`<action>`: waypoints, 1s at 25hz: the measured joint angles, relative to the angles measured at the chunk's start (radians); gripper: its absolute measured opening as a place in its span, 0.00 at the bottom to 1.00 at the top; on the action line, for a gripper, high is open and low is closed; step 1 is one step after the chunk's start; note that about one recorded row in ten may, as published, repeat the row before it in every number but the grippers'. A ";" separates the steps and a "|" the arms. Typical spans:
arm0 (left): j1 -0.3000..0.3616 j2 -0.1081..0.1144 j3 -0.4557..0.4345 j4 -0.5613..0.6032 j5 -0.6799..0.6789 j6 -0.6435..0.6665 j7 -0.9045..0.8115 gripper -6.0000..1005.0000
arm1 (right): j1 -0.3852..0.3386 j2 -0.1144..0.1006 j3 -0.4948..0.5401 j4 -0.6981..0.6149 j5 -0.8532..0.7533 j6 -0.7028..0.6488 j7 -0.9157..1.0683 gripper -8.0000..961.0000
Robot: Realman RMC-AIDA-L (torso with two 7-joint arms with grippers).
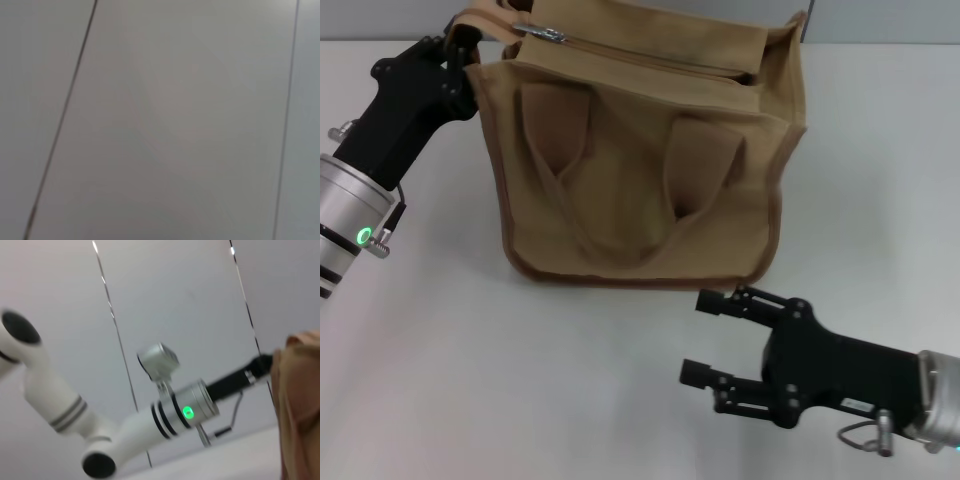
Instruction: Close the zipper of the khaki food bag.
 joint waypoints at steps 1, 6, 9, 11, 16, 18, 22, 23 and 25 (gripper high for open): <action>-0.002 0.000 0.004 -0.001 0.000 0.009 -0.006 0.02 | -0.007 -0.002 0.006 -0.008 0.000 -0.035 0.007 0.79; -0.026 0.000 0.051 0.009 0.000 0.049 -0.098 0.02 | -0.042 -0.003 0.101 -0.064 0.000 -0.243 0.060 0.79; -0.042 0.000 0.089 0.013 0.000 0.053 -0.130 0.02 | -0.034 -0.003 0.193 -0.098 0.000 -0.339 0.220 0.79; -0.047 -0.001 0.094 0.012 0.000 0.060 -0.136 0.03 | -0.020 -0.003 0.214 -0.132 0.000 -0.364 0.336 0.79; -0.065 0.002 0.129 0.057 0.000 0.067 -0.276 0.03 | 0.008 -0.004 0.226 -0.204 0.000 -0.362 0.571 0.79; -0.071 0.001 0.162 0.097 0.000 0.070 -0.351 0.03 | 0.012 -0.004 0.254 -0.205 0.001 -0.344 0.620 0.79; -0.082 -0.002 0.236 0.142 0.000 0.089 -0.425 0.03 | 0.022 -0.004 0.323 -0.202 0.001 -0.320 0.762 0.79; -0.083 -0.002 0.246 0.145 0.000 0.095 -0.433 0.03 | 0.027 -0.005 0.332 -0.204 0.001 -0.320 0.811 0.79; -0.084 -0.001 0.262 0.152 0.000 0.104 -0.453 0.03 | 0.038 -0.009 0.339 -0.208 0.001 -0.324 0.890 0.79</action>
